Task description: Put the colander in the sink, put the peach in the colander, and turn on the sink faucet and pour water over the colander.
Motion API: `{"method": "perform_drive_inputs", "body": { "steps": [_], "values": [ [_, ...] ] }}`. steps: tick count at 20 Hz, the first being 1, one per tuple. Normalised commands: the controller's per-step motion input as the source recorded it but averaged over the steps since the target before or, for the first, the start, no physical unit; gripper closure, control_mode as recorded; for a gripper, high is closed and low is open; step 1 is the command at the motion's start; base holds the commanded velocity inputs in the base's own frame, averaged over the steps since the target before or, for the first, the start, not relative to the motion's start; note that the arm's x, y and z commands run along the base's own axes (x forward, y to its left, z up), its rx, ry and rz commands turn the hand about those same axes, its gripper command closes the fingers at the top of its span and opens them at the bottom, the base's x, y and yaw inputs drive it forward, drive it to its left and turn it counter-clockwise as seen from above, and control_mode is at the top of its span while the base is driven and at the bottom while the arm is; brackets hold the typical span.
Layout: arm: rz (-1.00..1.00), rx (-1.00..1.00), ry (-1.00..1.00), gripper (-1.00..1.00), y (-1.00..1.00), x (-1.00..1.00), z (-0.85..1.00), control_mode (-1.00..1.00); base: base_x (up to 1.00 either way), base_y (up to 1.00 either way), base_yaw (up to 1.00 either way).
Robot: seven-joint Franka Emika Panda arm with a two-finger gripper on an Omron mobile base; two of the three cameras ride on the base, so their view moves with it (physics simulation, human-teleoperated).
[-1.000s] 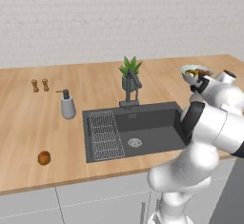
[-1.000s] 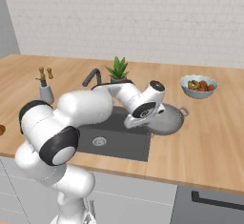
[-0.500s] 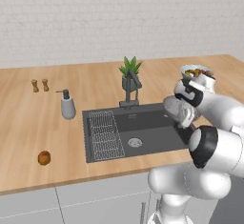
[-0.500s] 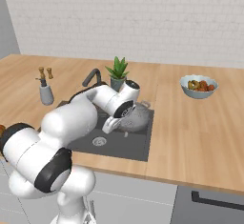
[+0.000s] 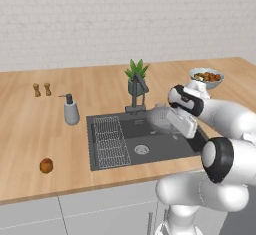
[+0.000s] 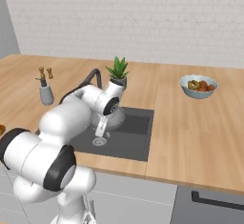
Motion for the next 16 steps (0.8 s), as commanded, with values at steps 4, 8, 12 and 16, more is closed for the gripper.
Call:
{"method": "perform_drive_inputs", "body": {
  "steps": [4,8,12,16],
  "values": [
    [0.06,0.00,0.06,1.00,0.35,0.07,-0.16,-1.00,0.00,0.00,0.00],
    [0.00,0.00,0.06,1.00,0.42,0.00,-0.34,-1.00,0.00,0.00,0.00],
    [0.00,0.00,0.02,1.00,0.40,0.00,-0.54,-1.00,0.00,0.00,0.00],
    [0.01,0.00,0.00,1.00,0.30,0.00,-0.60,-1.00,0.00,0.00,0.00]
  ]
}}
